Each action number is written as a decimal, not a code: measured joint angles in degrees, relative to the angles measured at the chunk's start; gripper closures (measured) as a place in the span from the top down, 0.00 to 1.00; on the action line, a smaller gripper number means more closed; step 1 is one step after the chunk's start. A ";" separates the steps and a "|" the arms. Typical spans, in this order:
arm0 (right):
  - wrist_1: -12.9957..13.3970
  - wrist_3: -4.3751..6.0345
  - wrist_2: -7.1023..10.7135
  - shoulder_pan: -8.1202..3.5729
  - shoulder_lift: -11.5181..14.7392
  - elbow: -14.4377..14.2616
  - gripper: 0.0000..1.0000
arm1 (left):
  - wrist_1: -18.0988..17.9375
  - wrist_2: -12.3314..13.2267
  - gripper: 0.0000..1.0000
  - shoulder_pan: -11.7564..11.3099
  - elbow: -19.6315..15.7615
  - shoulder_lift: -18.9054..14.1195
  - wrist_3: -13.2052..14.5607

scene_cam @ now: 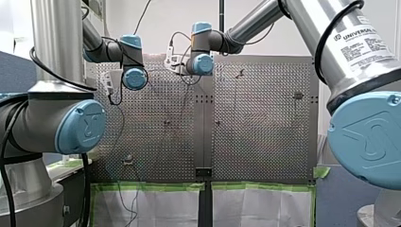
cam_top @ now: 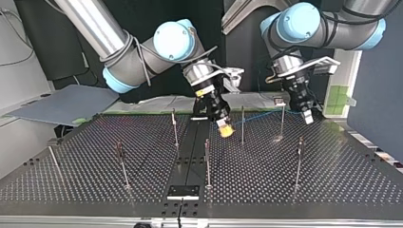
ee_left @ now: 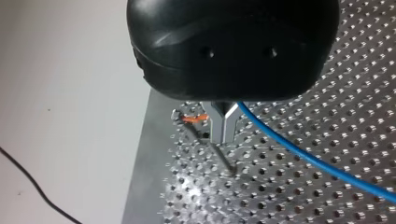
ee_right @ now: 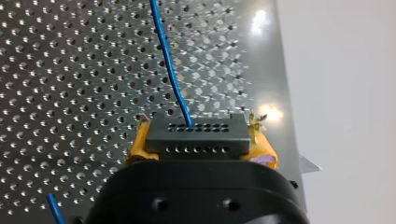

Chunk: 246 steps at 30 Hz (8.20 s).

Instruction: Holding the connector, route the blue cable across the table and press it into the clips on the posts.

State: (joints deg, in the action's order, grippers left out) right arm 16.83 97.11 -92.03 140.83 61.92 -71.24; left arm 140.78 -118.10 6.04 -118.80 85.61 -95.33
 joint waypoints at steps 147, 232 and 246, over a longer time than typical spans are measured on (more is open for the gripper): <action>-10.46 1.79 -0.70 -1.47 -13.50 18.54 0.00 | 15.51 26.18 1.00 -4.82 4.29 -3.22 -6.36; -11.88 0.61 -1.03 -1.91 -13.29 2.06 0.00 | -2.73 19.07 0.00 -0.31 -3.69 18.08 -1.62; -11.41 0.87 -1.21 -2.86 -13.46 0.02 0.00 | -6.10 21.35 0.00 -0.87 -3.17 22.14 -1.83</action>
State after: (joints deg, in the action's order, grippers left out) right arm 5.43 97.98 -93.25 137.97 48.47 -71.23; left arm 134.68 -96.75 5.17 -121.97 107.75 -97.16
